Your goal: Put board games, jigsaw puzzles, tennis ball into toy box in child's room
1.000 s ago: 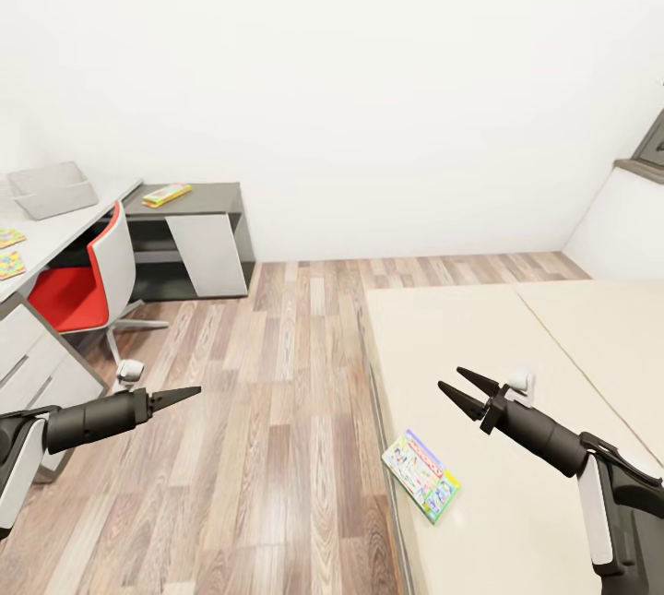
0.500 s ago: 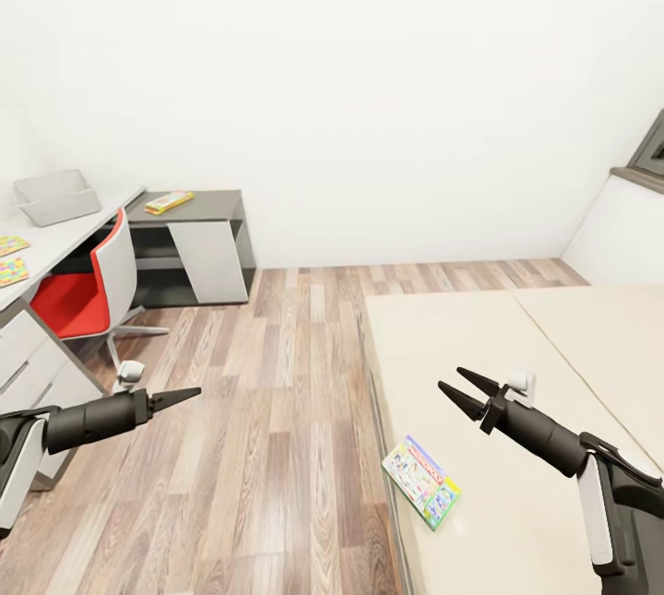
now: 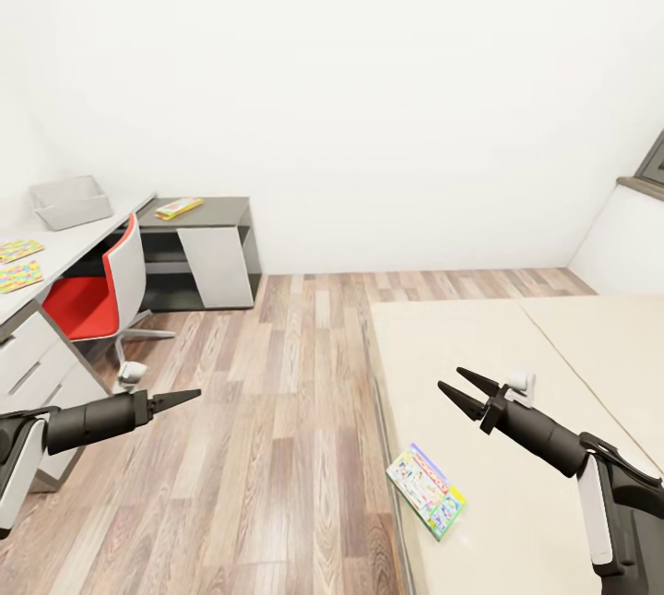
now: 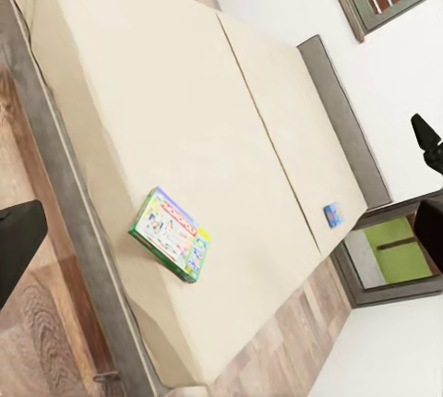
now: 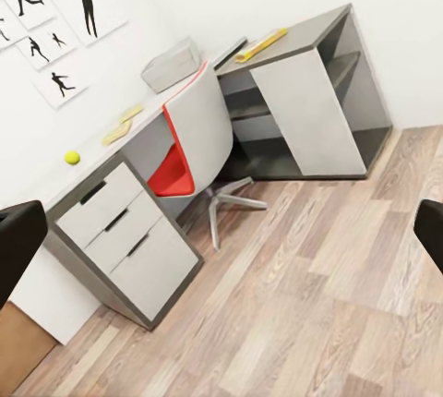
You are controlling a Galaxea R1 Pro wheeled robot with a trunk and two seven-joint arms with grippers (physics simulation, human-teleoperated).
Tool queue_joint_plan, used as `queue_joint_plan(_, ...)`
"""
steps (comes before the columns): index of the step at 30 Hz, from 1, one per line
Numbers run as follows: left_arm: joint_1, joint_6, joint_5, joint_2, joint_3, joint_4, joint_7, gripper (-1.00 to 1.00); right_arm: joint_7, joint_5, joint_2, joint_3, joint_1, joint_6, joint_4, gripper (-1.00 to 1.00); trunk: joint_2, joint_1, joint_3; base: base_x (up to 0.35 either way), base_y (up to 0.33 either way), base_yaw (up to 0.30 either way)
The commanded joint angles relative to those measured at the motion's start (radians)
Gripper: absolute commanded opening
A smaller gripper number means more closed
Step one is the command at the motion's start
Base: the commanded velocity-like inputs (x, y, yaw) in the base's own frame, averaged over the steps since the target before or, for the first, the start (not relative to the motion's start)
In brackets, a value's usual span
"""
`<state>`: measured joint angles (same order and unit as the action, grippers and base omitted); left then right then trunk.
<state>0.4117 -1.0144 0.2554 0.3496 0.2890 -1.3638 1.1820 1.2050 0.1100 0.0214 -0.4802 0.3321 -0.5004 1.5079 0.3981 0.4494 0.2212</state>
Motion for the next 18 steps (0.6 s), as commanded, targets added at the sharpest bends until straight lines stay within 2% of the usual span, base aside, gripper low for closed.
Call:
queue_joint_plan(1,0.001,-0.006,0.001,0.0,0.0,0.0,0.002,1.0,0.002,0.004,0.0,-0.001,0.001,-0.009,0.0,1.0,0.002,0.001,0.0,0.0,0.0,0.087)
queue_joint_plan(9,0.001,-0.006,0.001,0.0,0.001,0.0,0.003,1.0,0.0,0.004,-0.001,0.0,0.001,-0.009,0.0,1.0,0.002,0.001,-0.012,0.0,0.0,0.091)
queue_joint_plan(18,0.001,-0.006,0.001,0.0,0.001,0.0,0.004,1.0,-0.033,0.006,-0.001,0.0,0.001,-0.01,0.0,1.0,0.002,0.001,-0.022,0.0,0.0,0.093)
